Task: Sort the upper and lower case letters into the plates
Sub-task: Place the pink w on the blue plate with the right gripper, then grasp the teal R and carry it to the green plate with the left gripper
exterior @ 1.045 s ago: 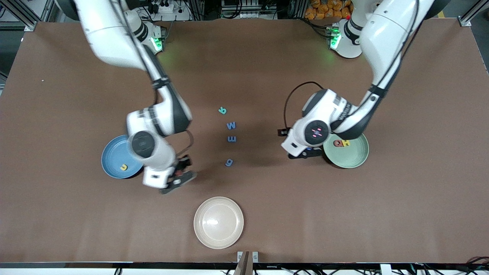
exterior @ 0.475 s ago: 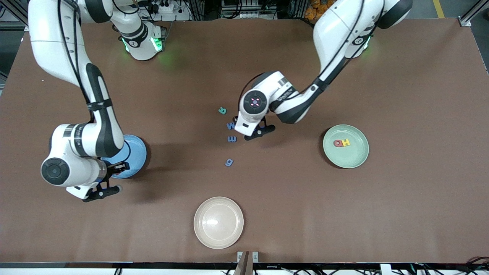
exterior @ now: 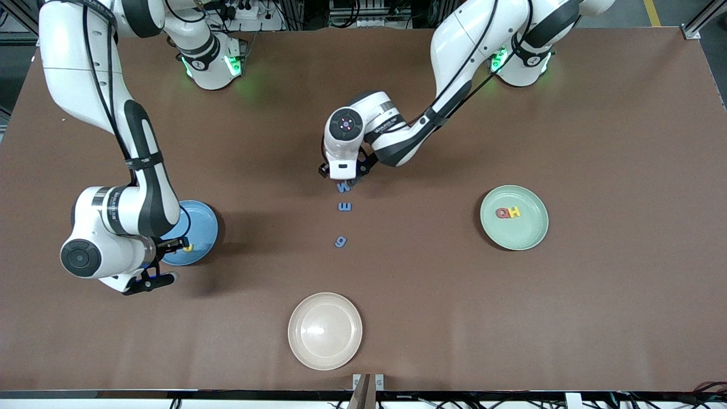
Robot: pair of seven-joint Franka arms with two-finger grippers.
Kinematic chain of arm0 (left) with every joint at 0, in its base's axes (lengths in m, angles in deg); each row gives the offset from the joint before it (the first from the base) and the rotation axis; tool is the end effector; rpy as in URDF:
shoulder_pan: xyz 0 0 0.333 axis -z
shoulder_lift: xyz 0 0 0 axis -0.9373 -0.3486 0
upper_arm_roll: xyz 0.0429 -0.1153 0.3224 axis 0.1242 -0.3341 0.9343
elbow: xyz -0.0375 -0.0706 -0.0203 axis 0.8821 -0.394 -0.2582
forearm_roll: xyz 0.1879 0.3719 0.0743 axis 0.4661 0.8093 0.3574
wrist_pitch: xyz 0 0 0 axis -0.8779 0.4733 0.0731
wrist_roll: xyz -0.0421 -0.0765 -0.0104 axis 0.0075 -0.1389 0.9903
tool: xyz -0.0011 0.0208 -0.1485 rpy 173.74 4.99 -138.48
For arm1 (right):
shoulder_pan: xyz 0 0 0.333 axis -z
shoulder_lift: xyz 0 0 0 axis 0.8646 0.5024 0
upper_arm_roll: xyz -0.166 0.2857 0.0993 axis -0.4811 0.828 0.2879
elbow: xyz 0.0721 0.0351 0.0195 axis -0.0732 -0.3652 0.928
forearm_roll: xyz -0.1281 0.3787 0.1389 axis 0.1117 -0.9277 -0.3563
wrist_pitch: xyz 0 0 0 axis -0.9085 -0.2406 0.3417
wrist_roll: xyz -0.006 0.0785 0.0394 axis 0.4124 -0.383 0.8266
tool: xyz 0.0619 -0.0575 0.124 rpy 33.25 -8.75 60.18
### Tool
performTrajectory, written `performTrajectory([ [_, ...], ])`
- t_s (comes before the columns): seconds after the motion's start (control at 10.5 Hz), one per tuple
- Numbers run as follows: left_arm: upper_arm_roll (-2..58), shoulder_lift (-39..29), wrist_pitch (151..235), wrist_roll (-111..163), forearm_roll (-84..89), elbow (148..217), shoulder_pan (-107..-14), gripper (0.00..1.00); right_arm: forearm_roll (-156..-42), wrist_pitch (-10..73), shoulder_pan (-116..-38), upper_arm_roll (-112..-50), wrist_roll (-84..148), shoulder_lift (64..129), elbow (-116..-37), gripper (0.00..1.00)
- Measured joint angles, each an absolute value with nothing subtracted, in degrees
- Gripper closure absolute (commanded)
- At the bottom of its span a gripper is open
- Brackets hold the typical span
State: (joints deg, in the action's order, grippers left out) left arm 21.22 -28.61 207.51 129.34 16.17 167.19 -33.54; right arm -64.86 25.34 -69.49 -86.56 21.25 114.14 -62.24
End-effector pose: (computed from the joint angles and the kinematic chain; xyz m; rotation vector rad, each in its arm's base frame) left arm 0.4170 -0.6448 0.1609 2.7214 1.3801 -0.4026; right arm 0.7175 0.0076 0.2038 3.0444 0.3935 -0.4346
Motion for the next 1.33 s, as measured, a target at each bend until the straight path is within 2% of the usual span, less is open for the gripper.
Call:
performTrajectory([
  [0.29, 26.0, -31.2, 210.8, 133.5, 16.2, 165.0, -28.8, 0.09, -64.9, 29.0, -69.0, -86.6, 20.5, 114.0, -64.5, 0.00],
  [0.48, 26.7, -32.4, 212.3, 134.0, 16.2, 164.8, -27.4, 0.11, -64.9, 37.1, -67.7, -86.8, 18.3, 112.3, -70.8, 0.00],
  [0.67, 26.7, -32.7, 212.6, 134.2, 16.2, 164.5, -27.3, 0.18, -64.9, 41.2, -67.2, -86.8, 17.6, 107.2, -78.5, 0.00],
  [0.95, 26.8, -32.7, 212.6, 134.2, 16.2, 164.2, -27.3, 0.44, -64.9, 40.5, -67.2, -86.4, 17.5, 101.1, -83.3, 0.00],
  [1.14, 26.9, -32.7, 212.8, 134.2, 16.2, 163.8, -27.3, 0.56, -65.0, 40.2, -67.5, -86.1, 17.5, 98.7, -83.6, 0.00],
  [1.33, 26.9, -32.7, 212.9, 134.2, 16.2, 163.7, -27.3, 0.63, -65.3, 40.8, -67.6, -86.1, 17.6, 94.8, -83.4, 0.00],
])
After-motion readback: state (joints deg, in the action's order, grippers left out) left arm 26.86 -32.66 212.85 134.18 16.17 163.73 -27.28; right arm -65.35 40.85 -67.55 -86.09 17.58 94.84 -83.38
